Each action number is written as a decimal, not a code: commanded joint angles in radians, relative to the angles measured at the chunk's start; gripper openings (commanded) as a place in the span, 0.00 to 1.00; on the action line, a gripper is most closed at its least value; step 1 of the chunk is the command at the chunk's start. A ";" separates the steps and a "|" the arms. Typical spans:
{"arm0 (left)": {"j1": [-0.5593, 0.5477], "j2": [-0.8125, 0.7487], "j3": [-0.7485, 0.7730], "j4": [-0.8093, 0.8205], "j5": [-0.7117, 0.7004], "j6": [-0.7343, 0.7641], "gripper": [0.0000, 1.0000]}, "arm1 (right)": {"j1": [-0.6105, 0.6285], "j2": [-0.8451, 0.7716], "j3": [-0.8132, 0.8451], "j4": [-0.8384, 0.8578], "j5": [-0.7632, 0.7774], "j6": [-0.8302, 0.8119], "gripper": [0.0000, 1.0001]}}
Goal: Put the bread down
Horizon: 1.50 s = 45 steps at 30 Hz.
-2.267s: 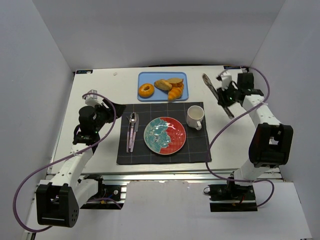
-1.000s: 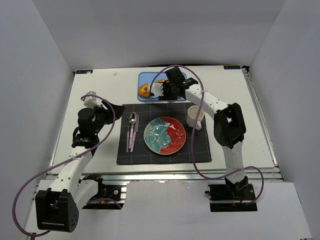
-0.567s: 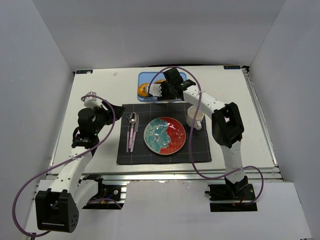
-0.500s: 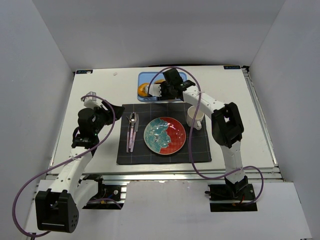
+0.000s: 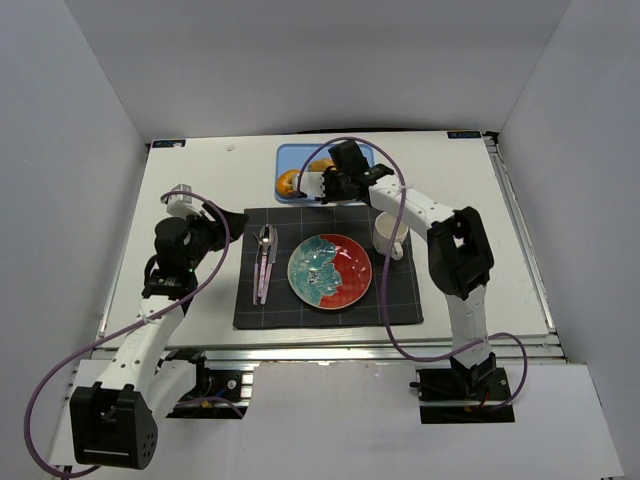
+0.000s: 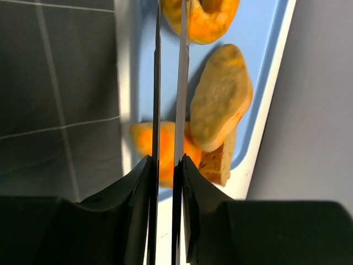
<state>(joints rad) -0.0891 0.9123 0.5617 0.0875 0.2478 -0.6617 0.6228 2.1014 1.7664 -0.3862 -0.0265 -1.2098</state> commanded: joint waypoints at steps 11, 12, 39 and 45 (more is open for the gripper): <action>-0.004 -0.009 0.007 0.015 -0.001 0.008 0.67 | -0.038 -0.651 -0.505 -0.143 -0.289 0.162 0.05; -0.004 -0.007 0.006 0.018 0.001 0.008 0.67 | -0.038 -0.691 -0.551 -0.151 -0.299 0.161 0.06; -0.004 0.026 -0.006 0.087 0.027 -0.032 0.67 | -0.043 -1.008 -0.795 -0.266 -0.320 0.190 0.51; -0.004 0.045 0.006 0.096 0.036 -0.029 0.67 | -0.174 -1.038 -0.725 -0.136 -0.378 0.397 0.37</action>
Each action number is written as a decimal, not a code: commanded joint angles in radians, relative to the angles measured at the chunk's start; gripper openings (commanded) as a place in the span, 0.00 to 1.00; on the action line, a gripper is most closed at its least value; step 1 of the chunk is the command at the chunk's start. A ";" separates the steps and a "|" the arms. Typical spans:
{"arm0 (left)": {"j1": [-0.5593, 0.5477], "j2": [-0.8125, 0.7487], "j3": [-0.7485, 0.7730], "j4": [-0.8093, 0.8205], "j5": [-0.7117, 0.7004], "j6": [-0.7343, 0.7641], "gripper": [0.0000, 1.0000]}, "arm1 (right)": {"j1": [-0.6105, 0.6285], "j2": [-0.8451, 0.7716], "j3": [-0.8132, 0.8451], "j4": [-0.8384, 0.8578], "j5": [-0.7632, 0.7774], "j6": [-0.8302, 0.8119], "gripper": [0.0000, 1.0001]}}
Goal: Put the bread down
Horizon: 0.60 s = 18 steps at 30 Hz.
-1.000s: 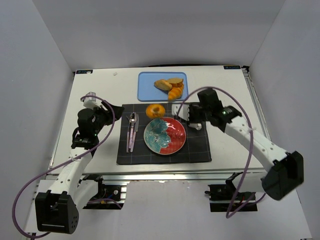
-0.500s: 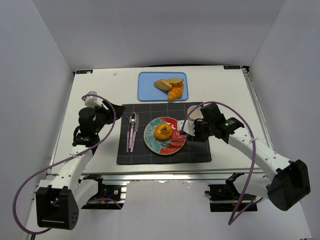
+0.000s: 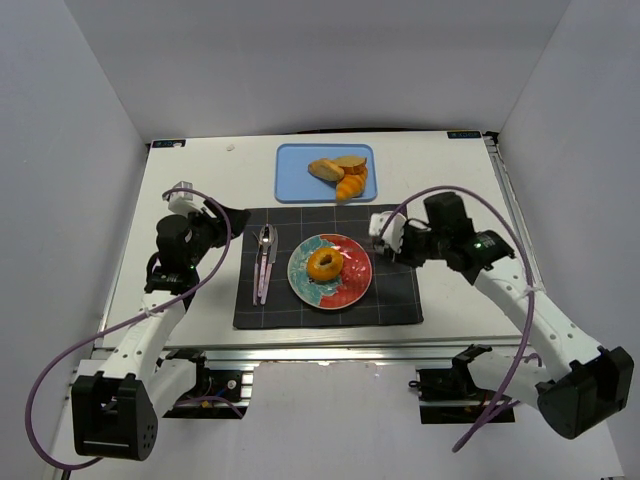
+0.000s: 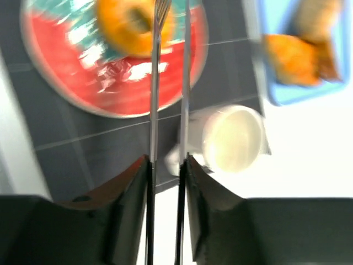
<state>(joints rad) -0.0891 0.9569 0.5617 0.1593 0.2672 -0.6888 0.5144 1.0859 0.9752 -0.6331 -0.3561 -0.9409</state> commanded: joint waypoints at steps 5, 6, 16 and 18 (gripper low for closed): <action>-0.003 0.016 0.009 0.042 0.027 -0.006 0.67 | -0.354 0.063 0.100 0.187 -0.070 0.353 0.12; -0.004 0.016 0.010 0.040 0.027 -0.005 0.67 | -0.429 0.090 0.100 0.231 -0.054 0.405 0.05; -0.003 0.011 0.003 0.043 0.026 -0.008 0.67 | -0.616 0.284 -0.098 0.509 0.282 0.781 0.00; -0.003 0.008 0.003 0.039 0.026 -0.005 0.67 | -0.623 0.343 -0.125 0.553 0.301 0.829 0.00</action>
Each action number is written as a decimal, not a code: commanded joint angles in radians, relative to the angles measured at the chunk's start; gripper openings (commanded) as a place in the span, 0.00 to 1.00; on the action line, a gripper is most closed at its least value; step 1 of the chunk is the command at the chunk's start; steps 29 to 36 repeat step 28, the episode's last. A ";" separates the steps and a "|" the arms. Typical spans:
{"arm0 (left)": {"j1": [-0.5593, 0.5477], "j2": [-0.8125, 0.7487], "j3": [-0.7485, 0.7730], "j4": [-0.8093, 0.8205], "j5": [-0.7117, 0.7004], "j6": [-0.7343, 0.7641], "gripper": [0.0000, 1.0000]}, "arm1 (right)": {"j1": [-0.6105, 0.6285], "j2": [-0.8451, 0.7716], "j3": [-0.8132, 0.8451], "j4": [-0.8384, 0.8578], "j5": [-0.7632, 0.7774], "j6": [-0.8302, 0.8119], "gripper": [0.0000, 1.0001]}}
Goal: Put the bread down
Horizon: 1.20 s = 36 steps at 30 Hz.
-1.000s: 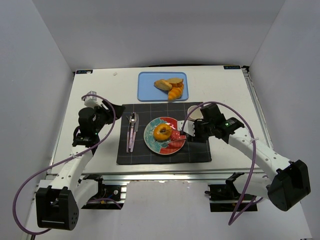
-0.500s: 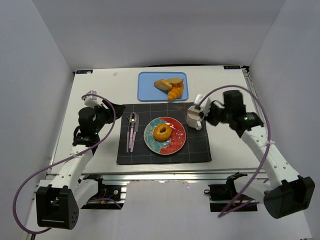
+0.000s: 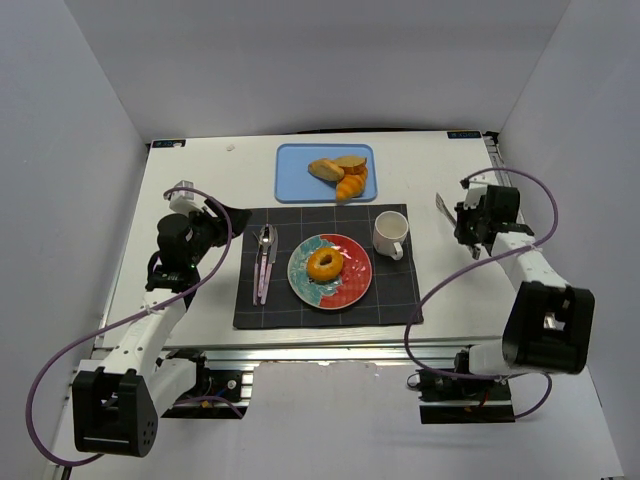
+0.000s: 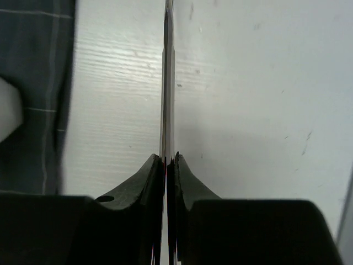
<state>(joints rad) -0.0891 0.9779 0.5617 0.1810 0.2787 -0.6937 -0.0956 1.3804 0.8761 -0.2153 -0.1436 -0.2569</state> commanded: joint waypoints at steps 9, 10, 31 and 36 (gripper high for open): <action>-0.003 -0.022 0.015 -0.009 0.002 0.008 0.67 | -0.018 0.254 -0.005 0.140 0.073 0.177 0.43; -0.003 -0.022 0.015 -0.009 0.001 0.005 0.67 | -0.018 0.276 0.009 0.116 0.065 0.167 0.47; -0.004 0.013 0.033 0.000 0.007 0.010 0.67 | -0.032 0.109 0.317 -0.013 -0.084 -0.007 0.89; -0.004 0.013 0.033 0.000 0.007 0.010 0.67 | -0.032 0.109 0.317 -0.013 -0.084 -0.007 0.89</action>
